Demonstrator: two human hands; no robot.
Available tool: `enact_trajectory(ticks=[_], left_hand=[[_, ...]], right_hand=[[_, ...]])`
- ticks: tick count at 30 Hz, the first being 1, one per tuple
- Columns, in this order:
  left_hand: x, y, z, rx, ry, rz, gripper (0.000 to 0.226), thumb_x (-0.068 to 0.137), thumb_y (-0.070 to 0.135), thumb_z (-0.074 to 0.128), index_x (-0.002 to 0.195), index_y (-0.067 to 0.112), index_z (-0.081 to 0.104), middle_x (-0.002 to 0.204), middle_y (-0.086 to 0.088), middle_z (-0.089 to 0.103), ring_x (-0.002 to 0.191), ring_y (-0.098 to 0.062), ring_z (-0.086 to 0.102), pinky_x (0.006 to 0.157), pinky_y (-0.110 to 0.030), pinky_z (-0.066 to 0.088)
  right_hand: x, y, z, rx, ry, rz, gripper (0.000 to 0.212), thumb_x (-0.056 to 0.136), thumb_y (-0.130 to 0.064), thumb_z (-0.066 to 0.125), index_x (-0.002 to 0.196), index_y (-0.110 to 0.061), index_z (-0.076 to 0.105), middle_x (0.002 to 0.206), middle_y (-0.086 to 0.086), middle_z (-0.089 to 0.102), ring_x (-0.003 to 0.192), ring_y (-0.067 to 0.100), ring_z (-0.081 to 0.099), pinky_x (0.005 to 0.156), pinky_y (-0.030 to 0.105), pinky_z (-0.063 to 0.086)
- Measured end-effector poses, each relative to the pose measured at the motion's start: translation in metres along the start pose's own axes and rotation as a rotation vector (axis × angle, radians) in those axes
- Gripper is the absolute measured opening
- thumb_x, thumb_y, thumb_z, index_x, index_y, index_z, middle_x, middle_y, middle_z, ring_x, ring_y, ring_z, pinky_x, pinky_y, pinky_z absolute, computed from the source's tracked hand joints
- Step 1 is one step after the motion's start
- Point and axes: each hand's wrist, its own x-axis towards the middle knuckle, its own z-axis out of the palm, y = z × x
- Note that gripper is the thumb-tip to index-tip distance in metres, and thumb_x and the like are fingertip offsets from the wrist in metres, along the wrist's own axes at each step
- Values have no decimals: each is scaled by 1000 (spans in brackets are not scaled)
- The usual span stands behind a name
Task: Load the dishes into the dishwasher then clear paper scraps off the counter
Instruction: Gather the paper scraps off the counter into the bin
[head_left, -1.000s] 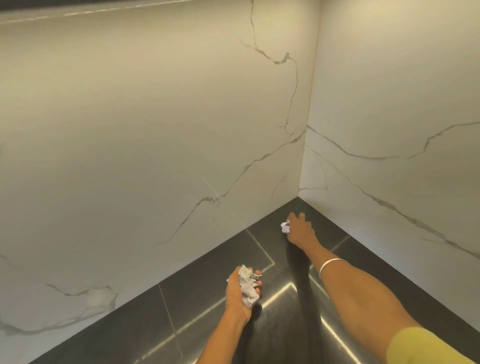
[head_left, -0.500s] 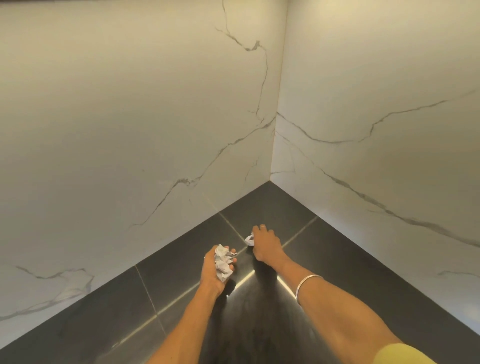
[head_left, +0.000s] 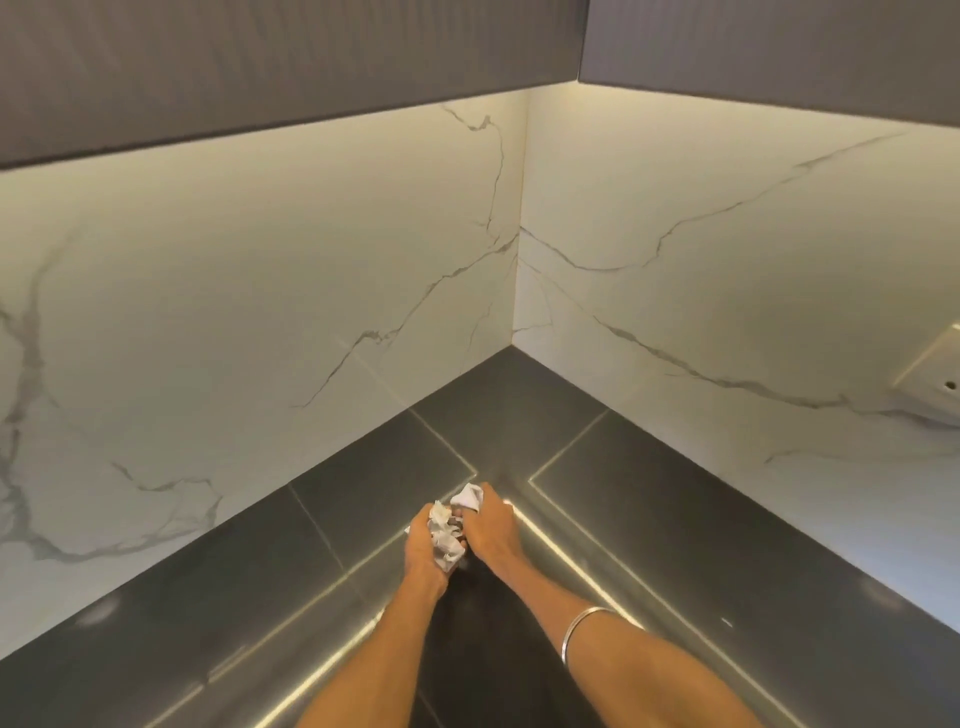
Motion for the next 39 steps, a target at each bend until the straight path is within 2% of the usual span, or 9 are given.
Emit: enact_trajectory(ticks=[3,6,14,19,25,29,35,37,39], left_hand=[[11,-29,-30,47,55,8,62,60,40,77,111,5,69,103,-15,72,90,-31,69,80,-40,55],[-42,-41,-28,27,105,37,43,79,34,72,110,5,69,106,-15,73,100,-33,69,92,-45,54],[-102,-79,-32,43,120,76,16,83,21,69,93,8,65,88,-12,69,74,-25,65,67,-36,54],[-132,-104,-38,1,112,88,26,82,26,70,100,7,67,85,-10,70,72,-23,67,67,-34,56],[-130,-143,-66,-61,140,82,79,42,36,80,114,5,69,102,-14,72,82,-28,70,62,-35,57],[-169,-161,-70,-91,125,91,61,52,34,82,106,6,71,97,-14,72,75,-26,70,63,-34,57],[-202,-183,-83,-83,130,93,25,77,22,76,95,6,70,88,-12,72,69,-24,69,66,-35,58],[-204,-191,-97,-104,123,85,34,69,24,80,95,5,71,93,-13,73,75,-26,71,73,-39,60],[-198,-202,-118,-105,106,55,65,52,31,85,110,4,72,105,-13,74,90,-29,73,86,-46,58]], right_hand=[[-35,6,1,22,44,8,17,84,-20,55,101,-27,54,94,-6,64,88,19,60,74,27,41],[-64,11,2,39,61,20,37,83,-13,55,114,-33,61,105,-8,66,94,13,58,82,24,40],[-120,33,-8,242,68,209,18,79,-22,51,91,-27,64,95,-2,70,90,19,66,87,42,55],[-155,46,-22,282,10,184,33,79,-28,48,109,-28,60,110,2,66,100,21,64,90,39,54],[-192,61,-37,220,-184,167,43,71,-40,54,110,-23,60,108,3,66,98,21,65,90,43,55],[-219,75,-38,295,-126,161,50,79,-69,45,94,-26,67,96,-1,72,92,19,69,88,40,54],[-265,95,-40,306,34,146,46,95,-47,35,85,-21,71,88,1,72,86,21,68,86,40,54],[-281,96,-39,294,44,147,44,98,-42,36,91,-19,73,91,3,71,84,20,65,77,33,52],[-300,97,-35,288,72,140,42,100,-38,36,98,-16,73,89,1,69,77,15,61,64,26,43]])
